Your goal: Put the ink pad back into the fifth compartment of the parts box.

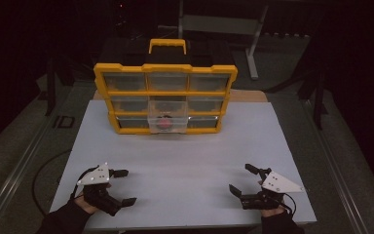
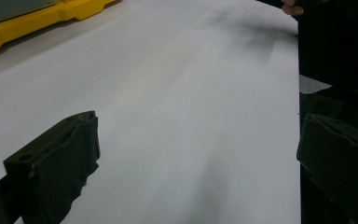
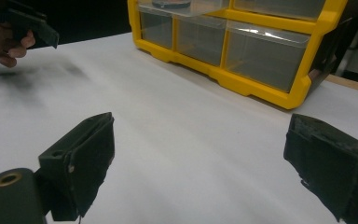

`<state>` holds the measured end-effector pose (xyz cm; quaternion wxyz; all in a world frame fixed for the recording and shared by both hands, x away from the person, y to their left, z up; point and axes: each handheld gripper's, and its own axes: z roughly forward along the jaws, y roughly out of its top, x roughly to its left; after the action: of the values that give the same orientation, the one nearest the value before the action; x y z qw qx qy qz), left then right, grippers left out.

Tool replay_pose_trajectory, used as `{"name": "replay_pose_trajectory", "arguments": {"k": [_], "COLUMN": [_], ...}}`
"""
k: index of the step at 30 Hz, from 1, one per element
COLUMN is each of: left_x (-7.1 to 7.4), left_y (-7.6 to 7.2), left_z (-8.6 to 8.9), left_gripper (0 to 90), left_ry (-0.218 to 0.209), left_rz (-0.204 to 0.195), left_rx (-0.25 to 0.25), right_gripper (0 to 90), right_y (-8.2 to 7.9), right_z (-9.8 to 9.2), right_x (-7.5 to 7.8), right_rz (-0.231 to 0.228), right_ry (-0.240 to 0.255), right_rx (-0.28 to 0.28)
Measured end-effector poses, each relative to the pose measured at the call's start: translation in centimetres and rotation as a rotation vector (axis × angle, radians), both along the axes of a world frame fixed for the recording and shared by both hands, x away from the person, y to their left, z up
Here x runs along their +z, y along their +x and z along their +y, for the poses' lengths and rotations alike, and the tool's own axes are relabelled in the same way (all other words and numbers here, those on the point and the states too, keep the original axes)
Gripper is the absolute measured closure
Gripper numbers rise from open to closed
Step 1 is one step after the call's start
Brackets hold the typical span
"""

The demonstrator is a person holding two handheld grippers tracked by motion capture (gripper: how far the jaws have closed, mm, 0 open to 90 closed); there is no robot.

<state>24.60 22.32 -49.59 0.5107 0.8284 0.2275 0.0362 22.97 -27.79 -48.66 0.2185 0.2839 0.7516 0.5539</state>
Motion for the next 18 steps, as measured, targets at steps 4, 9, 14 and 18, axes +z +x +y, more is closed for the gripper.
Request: {"name": "replay_pose_trajectory", "arguments": {"k": [4, 9, 14, 18], "left_x": [-0.3, -0.6, -1.0, -1.2], "left_y": [-0.3, -0.6, -0.6, -0.7], "left_z": [0.5, 0.9, 1.1, 1.2], "left_gripper": [0.2, 0.2, 0.2, 0.2], "left_ry": [-0.012, -0.007, -0.008, -0.009], "left_rz": [-0.002, -0.01, -0.005, -0.01], "left_rx": [0.018, 0.042, 0.049, 0.059], "right_gripper": [8.9, 8.9, 8.9, 8.9], "right_y": [0.0, 0.0, 0.0, 0.1], "right_z": [0.0, 0.0, 0.0, 0.1], "right_x": [0.0, 0.0, -0.1, -0.2], "right_rz": [0.002, 0.001, 0.002, 0.008], "right_ry": [0.001, -0.001, -0.004, -0.011], "right_rx": [-0.001, 0.0, 0.003, 0.003]}}
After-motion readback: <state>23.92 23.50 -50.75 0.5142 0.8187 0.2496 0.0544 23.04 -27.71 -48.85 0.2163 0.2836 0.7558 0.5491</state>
